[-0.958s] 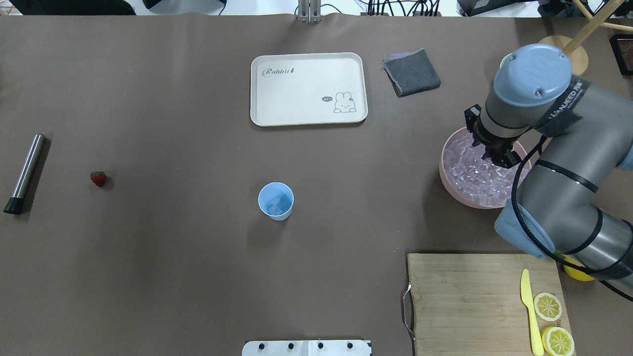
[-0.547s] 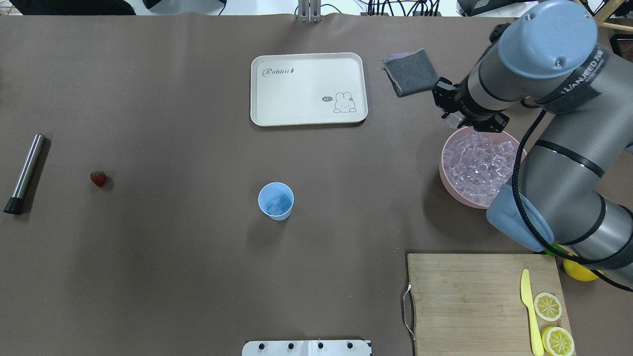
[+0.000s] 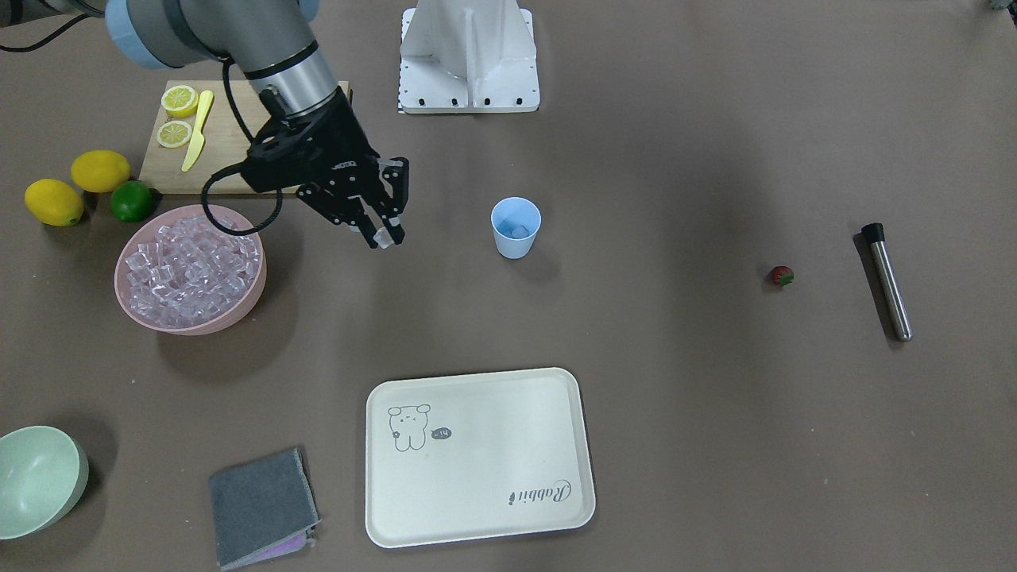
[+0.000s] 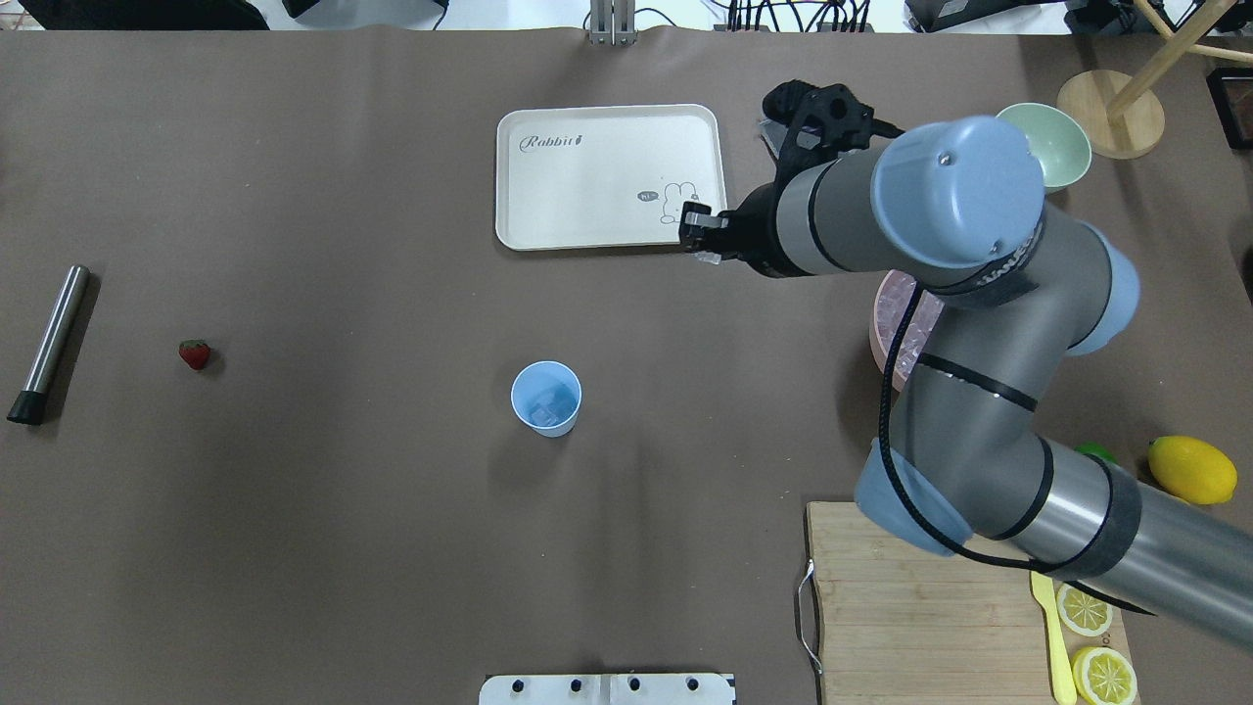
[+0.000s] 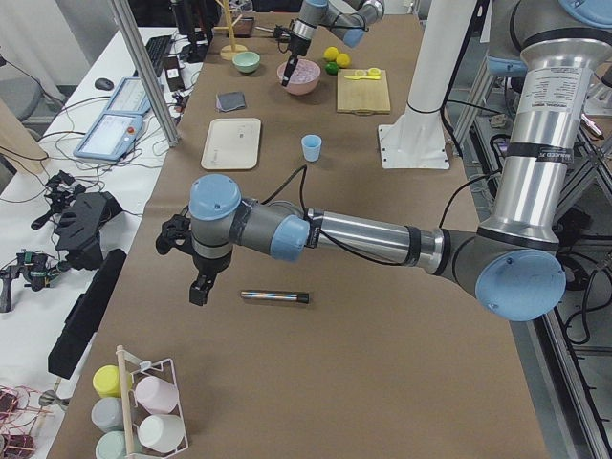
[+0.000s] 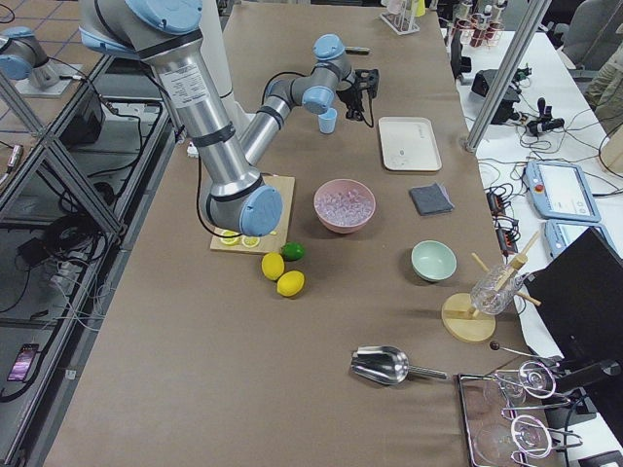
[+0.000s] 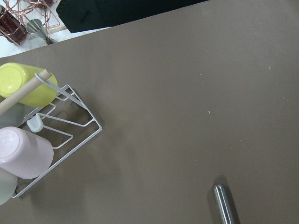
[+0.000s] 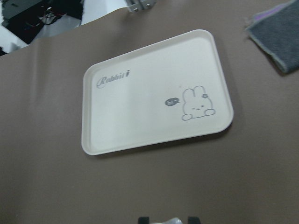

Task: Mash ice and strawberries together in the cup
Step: 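Carry the scoop of ice with the right gripper to the blue cup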

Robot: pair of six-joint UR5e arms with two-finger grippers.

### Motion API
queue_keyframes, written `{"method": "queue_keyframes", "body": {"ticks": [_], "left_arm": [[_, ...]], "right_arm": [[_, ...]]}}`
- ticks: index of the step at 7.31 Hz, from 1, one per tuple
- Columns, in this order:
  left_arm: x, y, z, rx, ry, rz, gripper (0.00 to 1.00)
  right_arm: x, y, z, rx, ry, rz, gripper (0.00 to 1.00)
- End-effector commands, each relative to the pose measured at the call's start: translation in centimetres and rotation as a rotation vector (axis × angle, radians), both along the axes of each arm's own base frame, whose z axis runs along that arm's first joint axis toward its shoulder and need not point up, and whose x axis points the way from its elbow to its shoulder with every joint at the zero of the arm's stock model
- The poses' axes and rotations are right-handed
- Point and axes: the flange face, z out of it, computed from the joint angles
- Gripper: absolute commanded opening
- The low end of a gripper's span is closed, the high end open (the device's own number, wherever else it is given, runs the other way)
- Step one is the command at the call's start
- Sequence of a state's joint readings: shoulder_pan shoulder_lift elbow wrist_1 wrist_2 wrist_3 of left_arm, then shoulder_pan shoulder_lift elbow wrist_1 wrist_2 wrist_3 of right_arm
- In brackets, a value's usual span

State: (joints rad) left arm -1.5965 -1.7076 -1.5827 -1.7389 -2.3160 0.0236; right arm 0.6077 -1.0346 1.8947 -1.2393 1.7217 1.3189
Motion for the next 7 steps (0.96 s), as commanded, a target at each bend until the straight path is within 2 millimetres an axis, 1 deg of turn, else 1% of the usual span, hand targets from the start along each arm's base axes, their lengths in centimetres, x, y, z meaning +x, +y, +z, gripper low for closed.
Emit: {"method": "queue_keyframes", "body": {"ticks": [1,3,4,5,7], "left_arm": [[0.0,1.7,2.5,-0.044,0.003,-0.002,0.98],[0.0,2.1,3.7,-0.066,0.002,-0.001,0.98],[0.0,2.1,4.8,-0.083,0.002,-0.001,0.98],[-0.1,1.9,5.2,-0.091,0.003,-0.001,0.98],[-0.1,1.8,5.5,-0.096,0.002,0.0,0.98]], "right_arm": [[-5.1,4.6,-2.8,0.14,-0.025,-0.067,0.0],[-9.8,7.4,-4.6,0.216,0.001,-0.062,0.0],[-11.8,7.7,-4.6,0.225,0.024,-0.043,0.0],[-13.2,7.4,-4.4,0.219,0.045,-0.042,0.0],[-15.7,8.5,-3.1,0.221,0.084,-0.04,0.0]]}}
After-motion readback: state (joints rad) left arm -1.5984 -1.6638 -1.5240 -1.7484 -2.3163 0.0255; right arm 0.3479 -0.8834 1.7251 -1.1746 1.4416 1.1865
